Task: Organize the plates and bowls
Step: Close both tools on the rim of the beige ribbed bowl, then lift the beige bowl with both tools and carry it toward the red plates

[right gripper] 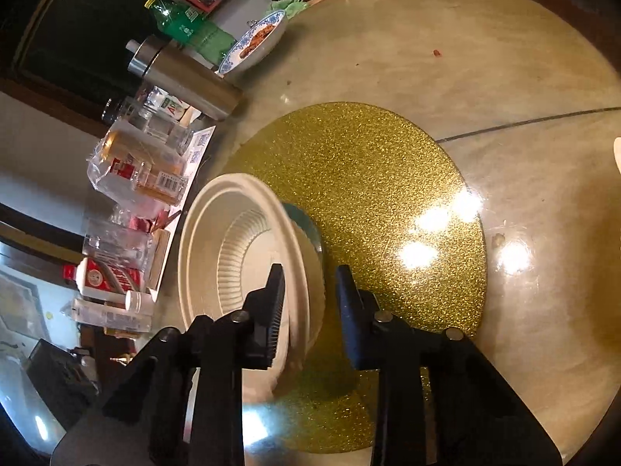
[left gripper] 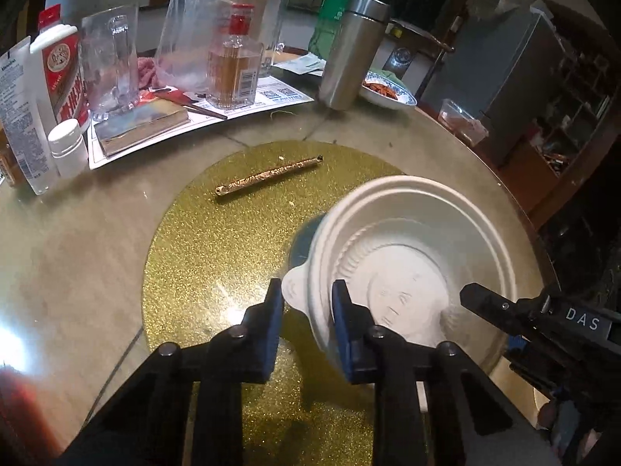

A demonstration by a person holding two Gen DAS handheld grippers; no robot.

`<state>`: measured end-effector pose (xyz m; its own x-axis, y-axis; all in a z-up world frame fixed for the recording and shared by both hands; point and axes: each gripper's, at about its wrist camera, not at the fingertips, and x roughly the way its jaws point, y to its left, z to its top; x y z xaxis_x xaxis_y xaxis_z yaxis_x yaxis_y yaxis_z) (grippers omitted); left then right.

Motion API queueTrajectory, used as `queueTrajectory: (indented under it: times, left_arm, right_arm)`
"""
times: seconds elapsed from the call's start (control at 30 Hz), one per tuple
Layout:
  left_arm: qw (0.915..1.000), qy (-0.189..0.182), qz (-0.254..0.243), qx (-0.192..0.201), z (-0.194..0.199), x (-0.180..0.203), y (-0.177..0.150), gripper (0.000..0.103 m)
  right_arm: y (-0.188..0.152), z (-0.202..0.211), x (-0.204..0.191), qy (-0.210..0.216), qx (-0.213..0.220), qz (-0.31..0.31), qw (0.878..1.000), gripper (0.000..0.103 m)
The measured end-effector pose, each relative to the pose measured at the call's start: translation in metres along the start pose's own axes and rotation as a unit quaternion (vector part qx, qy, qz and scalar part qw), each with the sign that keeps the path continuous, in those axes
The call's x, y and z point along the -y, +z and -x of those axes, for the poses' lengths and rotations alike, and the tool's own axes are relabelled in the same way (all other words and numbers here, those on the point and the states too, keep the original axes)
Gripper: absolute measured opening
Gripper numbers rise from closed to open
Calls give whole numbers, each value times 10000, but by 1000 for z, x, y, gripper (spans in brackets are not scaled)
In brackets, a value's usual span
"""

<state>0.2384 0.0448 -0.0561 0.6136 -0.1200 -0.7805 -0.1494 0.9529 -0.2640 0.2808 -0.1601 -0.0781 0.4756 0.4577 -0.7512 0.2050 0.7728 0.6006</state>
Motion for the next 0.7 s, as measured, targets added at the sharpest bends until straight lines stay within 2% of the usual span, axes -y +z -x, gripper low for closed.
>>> queueTrajectory:
  times: [0.33, 0.7]
  left_arm:
    - [9999, 0, -129, 45, 4, 3, -1, 22]
    - [9985, 100, -412, 342, 19, 17, -4, 21]
  right_arm:
    - [-5, 4, -1, -310, 71, 250, 9992, 12]
    - [-7, 15, -2, -540, 186, 418, 9975, 8]
